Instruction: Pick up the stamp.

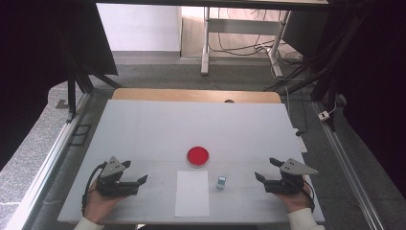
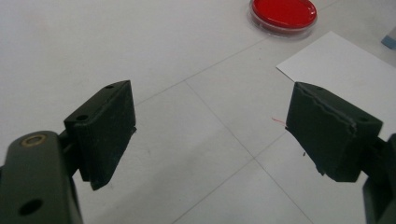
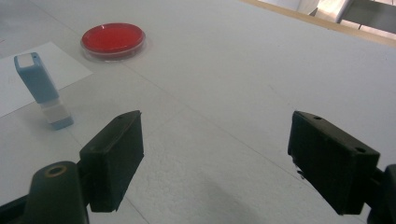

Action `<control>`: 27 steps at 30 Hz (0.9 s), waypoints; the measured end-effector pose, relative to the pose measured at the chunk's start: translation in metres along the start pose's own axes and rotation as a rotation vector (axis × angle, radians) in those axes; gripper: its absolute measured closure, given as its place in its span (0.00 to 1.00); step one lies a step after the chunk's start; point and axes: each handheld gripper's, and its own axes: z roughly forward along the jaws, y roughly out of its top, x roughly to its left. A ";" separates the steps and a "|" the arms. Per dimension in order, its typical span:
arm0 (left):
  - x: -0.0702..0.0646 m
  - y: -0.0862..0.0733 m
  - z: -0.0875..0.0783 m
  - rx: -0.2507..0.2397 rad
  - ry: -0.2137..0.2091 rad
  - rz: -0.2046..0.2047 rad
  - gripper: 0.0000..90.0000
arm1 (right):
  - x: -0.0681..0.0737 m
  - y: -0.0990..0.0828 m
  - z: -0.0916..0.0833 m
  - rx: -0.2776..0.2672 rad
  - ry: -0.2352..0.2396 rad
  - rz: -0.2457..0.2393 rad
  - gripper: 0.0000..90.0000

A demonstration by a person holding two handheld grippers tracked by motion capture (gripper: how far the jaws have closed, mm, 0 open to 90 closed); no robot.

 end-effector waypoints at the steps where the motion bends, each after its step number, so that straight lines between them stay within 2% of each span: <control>1: 0.000 -0.001 0.000 -0.001 0.001 -0.001 0.18 | -0.001 0.000 0.001 -0.004 0.003 0.009 0.21; 7: -0.001 -0.001 0.001 0.004 -0.003 -0.003 0.18 | -0.002 -0.001 0.003 0.001 -0.004 0.015 0.21; 11: 0.000 -0.001 0.000 -0.008 -0.006 -0.019 0.18 | -0.001 -0.002 0.003 0.003 -0.001 0.022 0.22; 17: -0.001 0.001 0.003 -0.005 0.000 -0.001 0.17 | -0.001 -0.002 0.001 0.010 -0.003 0.023 0.23; 22: -0.001 0.001 0.006 0.005 0.008 0.009 0.18 | 0.003 -0.001 0.000 0.017 -0.007 0.003 0.24; 27: -0.003 0.001 0.007 0.002 0.014 0.013 0.17 | 0.007 0.002 -0.003 -0.009 -0.011 0.008 0.23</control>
